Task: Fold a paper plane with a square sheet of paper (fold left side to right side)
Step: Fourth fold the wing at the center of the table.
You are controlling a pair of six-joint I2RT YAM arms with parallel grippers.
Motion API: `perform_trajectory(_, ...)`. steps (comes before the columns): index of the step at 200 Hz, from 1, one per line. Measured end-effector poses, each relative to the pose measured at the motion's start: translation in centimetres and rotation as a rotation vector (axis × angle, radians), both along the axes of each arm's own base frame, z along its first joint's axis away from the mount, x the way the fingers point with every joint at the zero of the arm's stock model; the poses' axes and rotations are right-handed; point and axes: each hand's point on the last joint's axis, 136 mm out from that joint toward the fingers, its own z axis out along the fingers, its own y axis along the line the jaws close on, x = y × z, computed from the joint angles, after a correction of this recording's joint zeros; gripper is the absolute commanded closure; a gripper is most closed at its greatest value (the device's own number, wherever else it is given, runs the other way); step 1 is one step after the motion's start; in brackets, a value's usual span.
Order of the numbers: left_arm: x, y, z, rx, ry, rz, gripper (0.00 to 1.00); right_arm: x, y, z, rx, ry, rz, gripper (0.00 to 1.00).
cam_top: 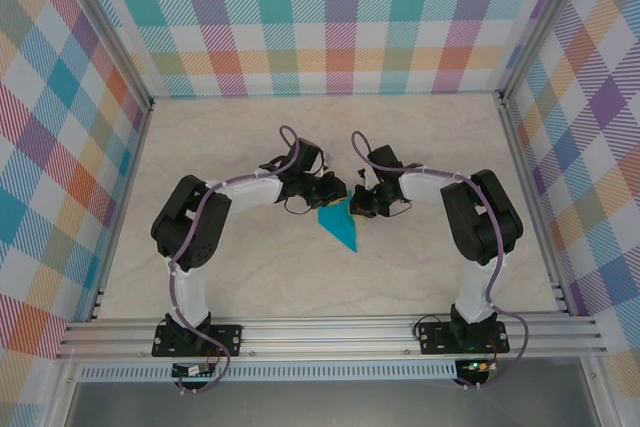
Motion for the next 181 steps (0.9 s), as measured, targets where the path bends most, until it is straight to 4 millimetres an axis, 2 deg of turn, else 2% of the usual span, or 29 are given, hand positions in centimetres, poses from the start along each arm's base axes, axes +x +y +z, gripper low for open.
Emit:
perform_trajectory(29, 0.1, -0.1, -1.9, 0.022, 0.034, -0.001, 0.83, 0.0, 0.0, 0.0, -0.002, 0.001, 0.0, 0.96)
perform_trajectory(71, 0.2, -0.1, -3.3, 0.04, 0.056, 0.002, 0.83, 0.0, 0.0, 0.0, -0.013, -0.002, 0.004, 0.96)
perform_trajectory(181, 0.0, 0.8, -5.0, 0.087, 0.061, 0.025, 0.84, 0.0, 0.2, 0.1, -0.026, -0.005, 0.023, 0.91)
